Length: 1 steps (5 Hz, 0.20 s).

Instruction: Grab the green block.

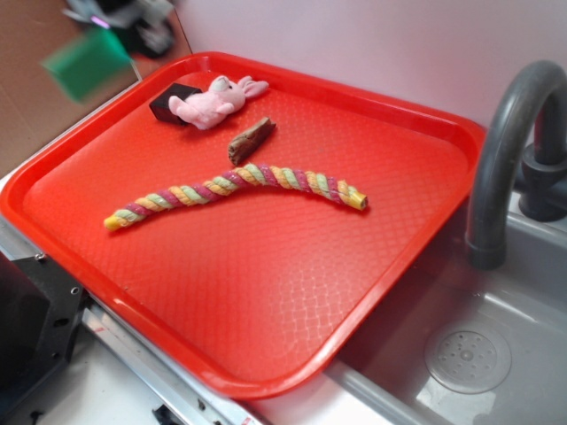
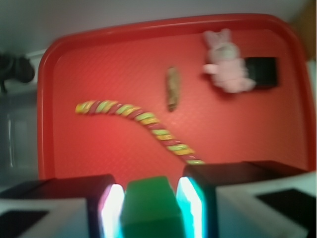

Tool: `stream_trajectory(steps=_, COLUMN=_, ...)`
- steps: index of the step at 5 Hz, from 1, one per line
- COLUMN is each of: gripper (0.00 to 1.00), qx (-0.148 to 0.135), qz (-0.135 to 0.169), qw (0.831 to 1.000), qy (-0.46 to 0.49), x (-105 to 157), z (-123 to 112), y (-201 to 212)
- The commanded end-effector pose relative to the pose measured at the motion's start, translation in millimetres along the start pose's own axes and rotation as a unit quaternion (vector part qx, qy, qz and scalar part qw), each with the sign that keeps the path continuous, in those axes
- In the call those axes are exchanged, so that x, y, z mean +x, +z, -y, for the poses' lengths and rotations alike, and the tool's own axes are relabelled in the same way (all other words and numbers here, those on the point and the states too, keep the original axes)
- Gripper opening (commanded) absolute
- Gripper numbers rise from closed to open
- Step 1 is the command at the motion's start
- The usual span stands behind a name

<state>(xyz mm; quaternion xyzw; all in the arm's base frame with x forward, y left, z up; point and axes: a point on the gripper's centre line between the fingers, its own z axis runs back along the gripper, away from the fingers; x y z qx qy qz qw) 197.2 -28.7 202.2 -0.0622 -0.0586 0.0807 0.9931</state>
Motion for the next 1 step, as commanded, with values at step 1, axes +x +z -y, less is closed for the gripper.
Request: stream_trajectory(steps=1, gripper=0.00, qx=0.002, qz=0.012, qw=1.000, qy=0.018, x=-6.8, z=-6.6, y=3.9)
